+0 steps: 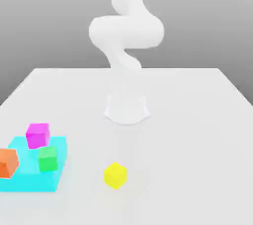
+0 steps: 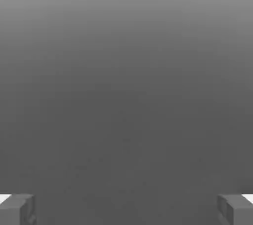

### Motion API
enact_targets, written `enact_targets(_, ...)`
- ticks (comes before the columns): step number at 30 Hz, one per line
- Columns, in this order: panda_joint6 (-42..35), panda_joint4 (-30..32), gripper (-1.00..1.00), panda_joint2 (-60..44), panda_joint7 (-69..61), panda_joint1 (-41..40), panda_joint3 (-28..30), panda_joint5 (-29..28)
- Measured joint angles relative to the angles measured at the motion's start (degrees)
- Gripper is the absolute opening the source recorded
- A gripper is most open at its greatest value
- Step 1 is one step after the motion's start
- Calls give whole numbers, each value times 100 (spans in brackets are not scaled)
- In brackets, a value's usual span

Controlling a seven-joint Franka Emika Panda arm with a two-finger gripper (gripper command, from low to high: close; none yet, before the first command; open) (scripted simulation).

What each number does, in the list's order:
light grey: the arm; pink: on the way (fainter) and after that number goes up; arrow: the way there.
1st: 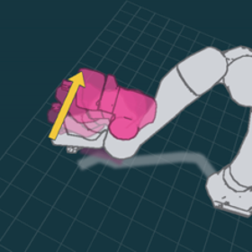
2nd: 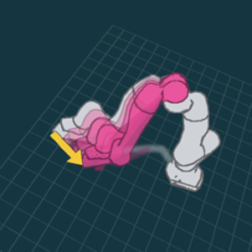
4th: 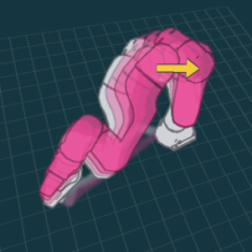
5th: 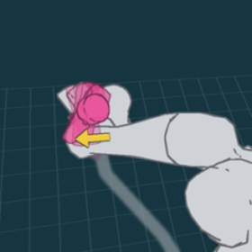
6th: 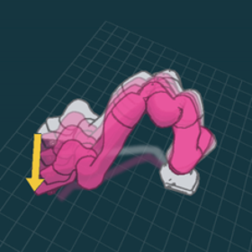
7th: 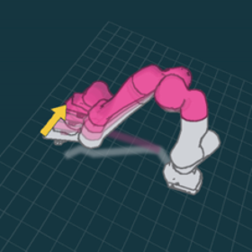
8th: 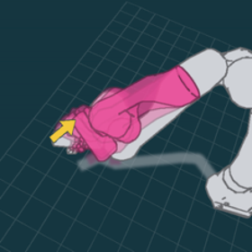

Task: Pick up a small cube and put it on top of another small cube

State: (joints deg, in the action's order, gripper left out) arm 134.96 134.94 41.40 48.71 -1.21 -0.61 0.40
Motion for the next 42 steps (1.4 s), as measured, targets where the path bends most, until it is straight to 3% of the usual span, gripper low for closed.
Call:
enact_targets(19, 2842, 2719, 0, -4062, 2861, -752, -331, -52)
enact_targets(26, 3996, 2621, 0, -5516, 3195, -557, -57, -308)
enact_targets(27, 4155, 2584, -100, -5713, 3206, -516, -14, -320)
enact_targets(34, 4198, 2576, -100, -5757, 3226, -509, -4, -343)
enact_targets(42, 2930, 2765, -100, -4299, 2894, -774, -107, -109)
